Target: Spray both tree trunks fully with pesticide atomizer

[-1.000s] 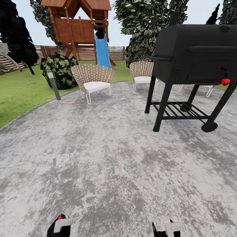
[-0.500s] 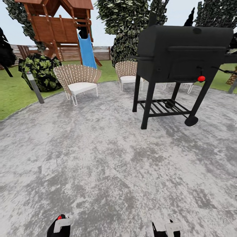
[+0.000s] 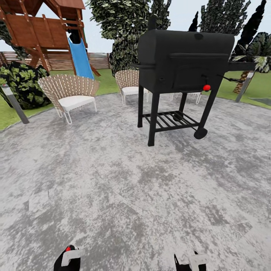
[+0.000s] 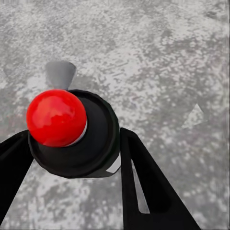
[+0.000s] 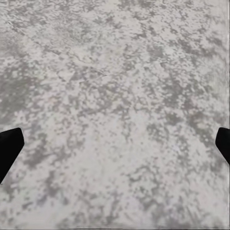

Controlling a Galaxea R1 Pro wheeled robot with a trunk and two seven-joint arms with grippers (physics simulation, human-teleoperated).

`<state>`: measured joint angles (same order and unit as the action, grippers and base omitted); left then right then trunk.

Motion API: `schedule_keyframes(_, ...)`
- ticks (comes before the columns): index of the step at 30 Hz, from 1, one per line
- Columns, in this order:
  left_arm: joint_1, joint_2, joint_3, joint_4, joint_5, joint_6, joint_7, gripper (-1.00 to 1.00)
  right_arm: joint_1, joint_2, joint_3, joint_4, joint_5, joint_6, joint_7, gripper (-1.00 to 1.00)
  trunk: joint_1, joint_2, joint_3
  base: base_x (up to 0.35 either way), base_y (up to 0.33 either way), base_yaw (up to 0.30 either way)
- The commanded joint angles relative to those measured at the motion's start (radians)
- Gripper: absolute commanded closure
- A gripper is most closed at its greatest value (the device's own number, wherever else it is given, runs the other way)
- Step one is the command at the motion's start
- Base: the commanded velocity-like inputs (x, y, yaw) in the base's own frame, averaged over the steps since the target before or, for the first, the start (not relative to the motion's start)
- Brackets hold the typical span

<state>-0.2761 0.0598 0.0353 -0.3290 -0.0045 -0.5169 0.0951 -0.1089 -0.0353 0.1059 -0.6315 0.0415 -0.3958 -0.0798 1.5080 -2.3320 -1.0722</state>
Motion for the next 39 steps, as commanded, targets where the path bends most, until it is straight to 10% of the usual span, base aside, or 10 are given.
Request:
schedule_keyframes(1, 0.000, 0.000, 0.000, 0.000, 0.000, 0.000, 0.000, 1.00, 0.000, 0.000, 0.000, 0.000, 0.000, 0.000, 0.000, -1.00, 0.000, 0.000, 0.000, 0.000, 0.000, -0.261)
schedule_keyframes(39, 0.000, 0.000, 0.000, -0.001, 0.000, 0.000, 0.000, 1.00, 0.000, 0.000, 0.000, -0.001, 0.000, 0.000, 0.000, -1.00, 0.000, 0.000, 0.000, 0.203, 0.138, -0.261)
